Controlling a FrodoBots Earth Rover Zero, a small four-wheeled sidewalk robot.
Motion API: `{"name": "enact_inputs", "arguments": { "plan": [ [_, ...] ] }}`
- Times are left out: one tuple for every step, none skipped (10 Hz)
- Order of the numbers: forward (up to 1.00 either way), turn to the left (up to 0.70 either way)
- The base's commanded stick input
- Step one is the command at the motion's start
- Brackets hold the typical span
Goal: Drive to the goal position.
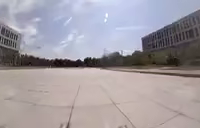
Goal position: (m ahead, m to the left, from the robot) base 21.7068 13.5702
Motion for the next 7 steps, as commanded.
{"name": "enact_inputs", "arguments": {
  "plan": [
    [0.70, 0.00],
    [0.70, 0.00],
    [0.70, 0.00],
    [0.70, 0.00],
    [0.70, 0.00],
    [0.70, 0.00],
    [0.70, 0.00]
  ]
}}
